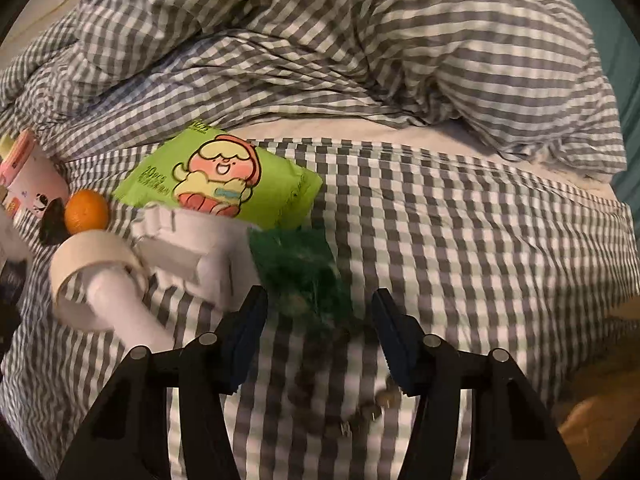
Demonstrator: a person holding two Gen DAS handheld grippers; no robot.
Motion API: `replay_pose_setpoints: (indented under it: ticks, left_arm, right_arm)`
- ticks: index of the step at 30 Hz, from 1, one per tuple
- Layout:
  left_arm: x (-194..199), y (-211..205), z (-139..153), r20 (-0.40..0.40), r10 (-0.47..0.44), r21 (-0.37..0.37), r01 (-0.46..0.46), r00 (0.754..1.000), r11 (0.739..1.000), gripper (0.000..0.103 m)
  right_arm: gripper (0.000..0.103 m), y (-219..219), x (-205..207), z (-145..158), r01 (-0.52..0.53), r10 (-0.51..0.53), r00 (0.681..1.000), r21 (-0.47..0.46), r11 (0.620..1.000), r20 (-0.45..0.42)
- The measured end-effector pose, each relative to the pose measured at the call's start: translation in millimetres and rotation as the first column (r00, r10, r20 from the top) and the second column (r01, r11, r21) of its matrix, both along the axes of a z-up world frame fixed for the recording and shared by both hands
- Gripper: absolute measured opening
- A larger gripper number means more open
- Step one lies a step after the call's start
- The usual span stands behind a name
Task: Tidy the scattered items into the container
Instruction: 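Grasp the floral tissue pack with the left tool while the right grasps the green packet, then carry the tissue pack and green packet into the box and release both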
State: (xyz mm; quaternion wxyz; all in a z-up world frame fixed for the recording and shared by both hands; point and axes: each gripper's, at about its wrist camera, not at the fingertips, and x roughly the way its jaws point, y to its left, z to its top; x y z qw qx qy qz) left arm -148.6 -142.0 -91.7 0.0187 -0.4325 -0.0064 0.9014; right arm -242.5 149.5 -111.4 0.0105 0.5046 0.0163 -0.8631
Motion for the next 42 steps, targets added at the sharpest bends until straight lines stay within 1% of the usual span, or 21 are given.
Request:
replay_pose_setpoints:
  ticks: [1, 2, 3, 5, 7, 9, 13, 17, 21, 24, 26, 29, 31, 33, 36, 40, 42]
  left_arm:
    - [0.5, -0.7, -2.0, 0.007, 0.003, -0.002, -0.003, 1.0, 1.0, 0.023]
    - [1.3, -1.2, -3.8, 0.013, 0.008, -0.007, -0.008, 1.0, 1.0, 0.023]
    - [2.1, -1.7, -5.1, 0.021, 0.011, -0.012, -0.011, 1.0, 1.0, 0.023]
    - [5.2, -3.4, -5.8, 0.03, 0.014, -0.009, -0.014, 0.999, 1.0, 0.023]
    - [8.3, -3.0, -3.4, 0.033, 0.012, -0.005, -0.012, 0.999, 1.0, 0.023]
    - [12.7, 0.2, 2.3, 0.026, 0.005, -0.008, -0.004, 1.0, 1.0, 0.023]
    - [24.9, 12.2, 20.9, -0.002, -0.022, -0.003, 0.022, 1.0, 1.0, 0.023]
    - [42.6, 30.1, 44.9, -0.023, -0.042, -0.014, 0.041, 0.999, 0.999, 0.023]
    - [64.8, 51.8, 70.8, -0.051, -0.08, -0.002, 0.08, 0.995, 0.997, 0.023]
    - [85.6, 76.4, 92.5, -0.088, -0.125, 0.007, 0.126, 0.988, 0.992, 0.023]
    - [97.7, 93.8, 104.6, -0.109, -0.16, 0.022, 0.163, 0.981, 0.986, 0.023]
    - [117.0, 132.3, 123.5, -0.135, -0.235, 0.033, 0.241, 0.963, 0.97, 0.023]
    - [128.2, 161.1, 137.3, -0.155, -0.293, 0.034, 0.302, 0.943, 0.953, 0.023]
    - [138.3, 191.2, 151.2, -0.175, -0.36, 0.052, 0.374, 0.916, 0.926, 0.023]
    - [152.5, 243.5, 169.6, -0.198, -0.45, 0.046, 0.467, 0.871, 0.883, 0.023]
    - [160.7, 310.2, 181.7, -0.201, -0.546, 0.031, 0.562, 0.814, 0.827, 0.023]
    - [163.8, 337.8, 183.9, -0.192, -0.574, 0.04, 0.591, 0.796, 0.806, 0.023]
  right_arm:
    - [0.042, -0.7, -4.2, -2.8, -0.008, 0.009, 1.0, -0.012, 1.0, 0.01]
    - [0.023, -2.0, -6.4, -4.5, -0.018, 0.018, 1.0, -0.023, 1.0, 0.023]
    - [0.023, -3.4, -6.2, -4.9, -0.02, 0.02, 0.999, -0.02, 1.0, 0.031]
    - [0.017, -8.0, 0.6, -0.1, -0.016, 0.015, 1.0, 0.014, 1.0, 0.02]
    - [0.017, -8.7, 10.4, 8.3, -0.013, 0.013, 1.0, 0.021, 1.0, 0.0]
    - [0.017, -6.2, 23.3, 21.9, -0.014, 0.014, 1.0, -0.008, 1.0, -0.021]
    - [0.017, -3.4, 46.3, 50.6, -0.036, 0.033, 0.998, -0.059, 0.998, -0.054]
    - [0.017, -6.4, 76.1, 77.3, -0.07, 0.064, 0.994, -0.067, 0.995, -0.087]
    - [0.017, -1.6, 119.7, 110.3, -0.088, 0.077, 0.986, -0.073, 0.993, -0.15]
    - [0.017, 14.4, 158.9, 140.5, -0.087, 0.069, 0.974, -0.075, 0.993, -0.214]
    - [0.017, 28.6, 186.1, 159.6, -0.071, 0.054, 0.967, -0.06, 0.996, -0.25]
    - [0.017, 56.7, 227.0, 188.4, -0.025, 0.017, 0.953, -0.023, 0.999, -0.302]
    - [0.017, 78.5, 250.1, 202.8, 0.01, -0.014, 0.945, -0.013, 1.0, -0.327]
    - [0.017, 101.1, 270.1, 213.0, 0.051, -0.05, 0.937, -0.005, 0.999, -0.345]
    - [0.017, 137.2, 293.7, 219.3, 0.113, -0.109, 0.93, -0.011, 0.994, -0.352]
    - [0.017, 182.6, 317.0, 217.6, 0.181, -0.175, 0.925, -0.014, 0.983, -0.337]
    - [0.017, 202.1, 322.0, 213.7, 0.217, -0.207, 0.923, -0.007, 0.976, -0.325]
